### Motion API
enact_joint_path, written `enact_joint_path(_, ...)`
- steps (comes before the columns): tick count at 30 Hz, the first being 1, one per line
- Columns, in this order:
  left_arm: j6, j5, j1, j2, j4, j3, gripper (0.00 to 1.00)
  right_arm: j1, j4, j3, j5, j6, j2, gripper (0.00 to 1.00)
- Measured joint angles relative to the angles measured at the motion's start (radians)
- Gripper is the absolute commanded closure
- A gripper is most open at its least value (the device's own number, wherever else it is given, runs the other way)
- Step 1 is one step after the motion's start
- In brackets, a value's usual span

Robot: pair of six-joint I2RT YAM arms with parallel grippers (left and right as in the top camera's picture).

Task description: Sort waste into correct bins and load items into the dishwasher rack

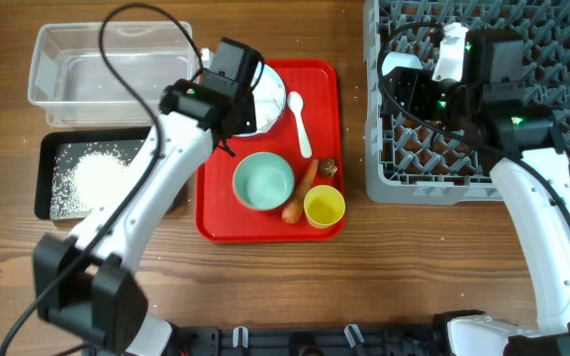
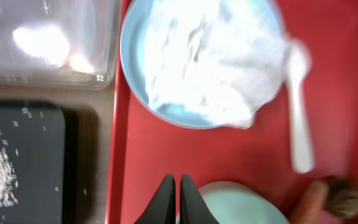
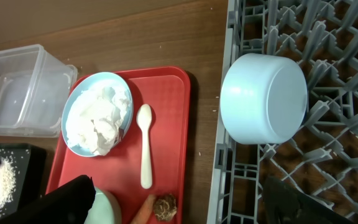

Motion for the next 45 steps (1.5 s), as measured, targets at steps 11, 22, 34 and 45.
enact_joint_path(11, 0.106, 0.163, -0.001, 0.006, -0.022, 0.004, 0.25, 0.0, -0.002, 0.0, 0.0, 0.0, 0.006, 0.11)
enact_joint_path(22, 0.389, 0.371, -0.001, 0.208, -0.028, 0.003, 0.07, 0.0, -0.01, 0.0, 0.0, 0.0, 0.078, 0.11)
enact_joint_path(34, 0.401, 0.302, 0.0, 0.289, -0.111, 0.003, 0.43, 0.0, -0.029, -0.002, 0.0, 0.0, 0.079, 0.11)
enact_joint_path(45, 0.272, 0.318, 0.005, 0.289, -0.071, -0.084, 0.96, 0.0, -0.042, -0.005, 0.0, 0.0, 0.079, 0.1)
